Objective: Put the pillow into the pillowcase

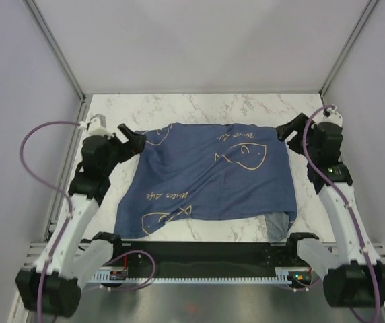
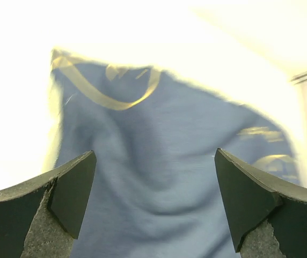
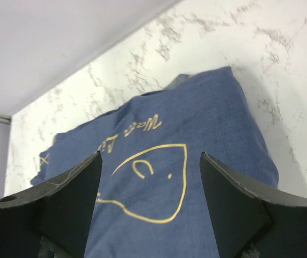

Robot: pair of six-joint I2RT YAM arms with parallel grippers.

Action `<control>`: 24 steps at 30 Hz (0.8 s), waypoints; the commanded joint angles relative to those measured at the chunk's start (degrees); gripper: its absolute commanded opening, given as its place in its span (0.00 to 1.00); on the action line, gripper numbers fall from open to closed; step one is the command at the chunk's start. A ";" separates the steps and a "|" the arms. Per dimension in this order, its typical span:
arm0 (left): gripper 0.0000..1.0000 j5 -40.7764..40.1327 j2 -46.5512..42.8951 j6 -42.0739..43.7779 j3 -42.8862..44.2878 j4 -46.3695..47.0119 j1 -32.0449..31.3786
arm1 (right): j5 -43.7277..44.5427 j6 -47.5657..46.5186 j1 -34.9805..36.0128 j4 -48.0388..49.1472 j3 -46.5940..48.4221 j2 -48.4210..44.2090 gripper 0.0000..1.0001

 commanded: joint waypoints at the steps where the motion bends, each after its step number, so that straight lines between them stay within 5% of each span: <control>1: 1.00 2.91 -15.48 -1.72 -6.55 -0.86 0.01 | 0.12 -2.87 0.00 2.45 -4.09 -11.97 0.82; 5: 1.00 4.85 -29.13 -1.30 -9.30 -5.94 0.09 | 1.96 -3.76 -0.08 2.99 -10.51 -27.69 0.81; 12: 1.00 1.60 -45.38 1.79 -10.88 -14.39 0.01 | 2.32 -4.20 -0.08 -0.27 -15.78 -36.33 0.82; 24: 1.00 0.46 -51.30 1.88 -9.83 -16.86 0.01 | 3.81 -3.93 -0.08 -5.54 -15.88 -42.14 0.82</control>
